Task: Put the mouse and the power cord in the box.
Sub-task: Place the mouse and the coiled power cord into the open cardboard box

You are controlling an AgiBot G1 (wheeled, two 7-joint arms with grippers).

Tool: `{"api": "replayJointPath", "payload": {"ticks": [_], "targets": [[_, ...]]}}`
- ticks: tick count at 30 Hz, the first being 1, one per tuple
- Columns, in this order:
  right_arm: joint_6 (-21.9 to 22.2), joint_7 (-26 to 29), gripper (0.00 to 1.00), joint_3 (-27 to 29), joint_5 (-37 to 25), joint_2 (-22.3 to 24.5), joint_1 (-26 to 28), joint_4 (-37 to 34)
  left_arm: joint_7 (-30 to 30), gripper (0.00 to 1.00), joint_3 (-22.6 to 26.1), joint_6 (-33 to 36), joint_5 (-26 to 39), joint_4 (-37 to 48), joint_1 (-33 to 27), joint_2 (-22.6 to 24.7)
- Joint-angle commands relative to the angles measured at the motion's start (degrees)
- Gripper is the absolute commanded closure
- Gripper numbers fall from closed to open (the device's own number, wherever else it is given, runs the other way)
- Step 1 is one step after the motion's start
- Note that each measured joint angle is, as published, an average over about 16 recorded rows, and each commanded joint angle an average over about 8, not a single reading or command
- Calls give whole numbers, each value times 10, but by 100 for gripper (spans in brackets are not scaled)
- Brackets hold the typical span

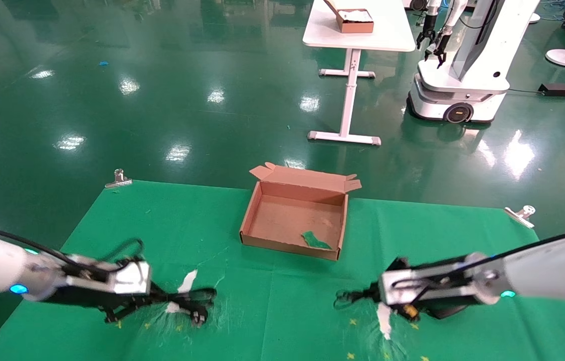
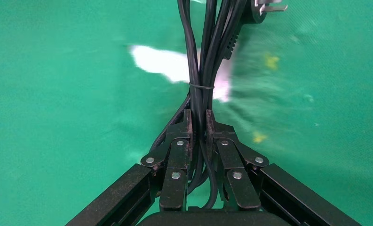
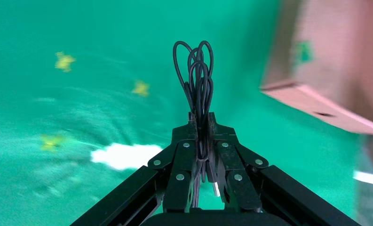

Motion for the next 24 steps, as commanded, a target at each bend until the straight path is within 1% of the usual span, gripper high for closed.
{"api": "replayJointPath", "payload": {"ticks": [1, 4, 7, 9, 11, 14, 18, 20, 24], "targets": [[-7, 2, 100, 7, 10, 9, 6, -1, -4, 100, -6, 17, -8, 3, -11, -11], [-26, 3, 100, 13, 18, 36, 41, 15, -43, 100, -28, 49, -41, 20, -44, -26], [-39, 9, 100, 14, 19, 55, 82, 40, -82, 100, -48, 68, -69, 32, -76, -29], [-36, 18, 100, 13, 16, 58, 106, 58, -105, 100, -60, 68, -86, 37, -96, -22], [-25, 30, 100, 14, 15, 51, 123, 76, -126, 100, -69, 55, -100, 37, -114, -8], [7, 44, 100, 17, 19, 22, 133, 96, -155, 100, -81, 18, -119, 34, -137, 20], [56, 43, 100, 27, 34, -37, 120, 99, -180, 100, -90, -40, -133, 25, -160, 57], [92, 35, 100, 32, 41, -67, 107, 87, -186, 100, -91, -64, -135, 19, -166, 70], [184, 18, 100, 41, 56, -112, 71, 65, -187, 100, -88, -91, -132, 10, -171, 84]]}}
